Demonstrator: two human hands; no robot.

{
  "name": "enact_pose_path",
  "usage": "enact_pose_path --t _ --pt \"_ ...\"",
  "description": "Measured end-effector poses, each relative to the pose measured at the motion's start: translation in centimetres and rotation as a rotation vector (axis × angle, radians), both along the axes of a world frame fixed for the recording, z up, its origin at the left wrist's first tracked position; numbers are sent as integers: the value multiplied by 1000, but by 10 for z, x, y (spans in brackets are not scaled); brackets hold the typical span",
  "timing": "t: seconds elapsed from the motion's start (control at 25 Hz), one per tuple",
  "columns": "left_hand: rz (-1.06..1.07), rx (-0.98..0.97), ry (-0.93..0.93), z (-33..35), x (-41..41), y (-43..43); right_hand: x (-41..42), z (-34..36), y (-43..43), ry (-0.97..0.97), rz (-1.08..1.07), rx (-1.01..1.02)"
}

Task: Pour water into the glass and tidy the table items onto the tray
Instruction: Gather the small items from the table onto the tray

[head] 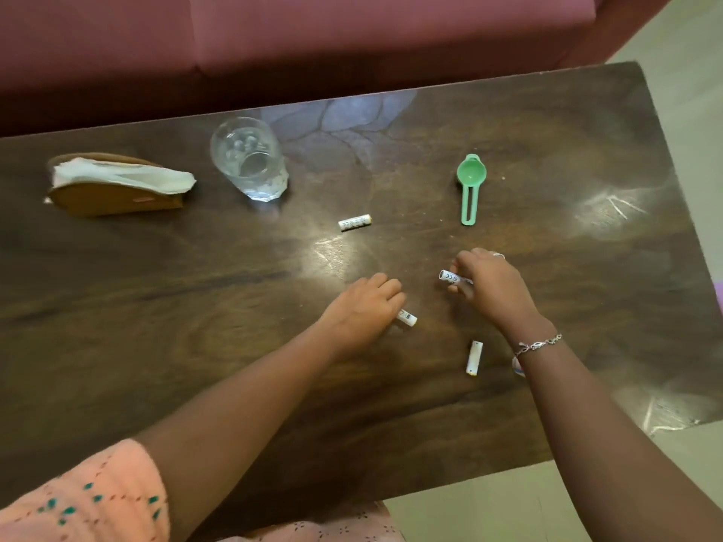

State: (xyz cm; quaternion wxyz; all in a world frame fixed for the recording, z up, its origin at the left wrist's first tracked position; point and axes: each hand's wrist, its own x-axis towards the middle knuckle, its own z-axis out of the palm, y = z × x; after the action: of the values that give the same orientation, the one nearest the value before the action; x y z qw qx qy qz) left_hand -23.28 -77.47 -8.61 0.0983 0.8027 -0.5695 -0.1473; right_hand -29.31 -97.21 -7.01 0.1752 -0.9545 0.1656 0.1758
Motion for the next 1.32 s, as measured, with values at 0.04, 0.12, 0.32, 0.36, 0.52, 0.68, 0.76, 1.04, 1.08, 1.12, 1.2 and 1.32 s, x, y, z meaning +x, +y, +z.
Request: enact_pose_path --t 0.04,0.12,0.32,0.36,0.52,0.68,0.76,1.04,1.08,1.12,1.2,1.32 --pt "18 -33 -10 -1 7 19 7 2 14 -16 16 10" --pt "57 -62 -28 -1 19 59 22 6 46 -43 55 37" --pt "221 -126 -101 9 38 175 60 12 142 -94 188 88" --pt "259 -110 -104 13 39 195 66 13 160 -102 215 95" --pt "382 -81 -132 23 44 282 93 17 236 -123 317 104" --pt "536 -42 -149 25 47 372 119 18 321 -122 411 149" --pt "638 -46 -141 26 48 411 130 17 359 -113 460 169" --pt "1082 -214 -200 50 61 563 168 22 487 -88 631 235" --pt "1141 -233 -236 51 62 582 172 23 500 -86 646 241" --pt "1191 -216 -283 51 63 604 177 22 515 -83 665 246" --pt "1212 -73 -367 46 64 644 184 22 542 -74 695 249" --pt "962 240 -421 33 76 688 192 18 571 -75 738 256"
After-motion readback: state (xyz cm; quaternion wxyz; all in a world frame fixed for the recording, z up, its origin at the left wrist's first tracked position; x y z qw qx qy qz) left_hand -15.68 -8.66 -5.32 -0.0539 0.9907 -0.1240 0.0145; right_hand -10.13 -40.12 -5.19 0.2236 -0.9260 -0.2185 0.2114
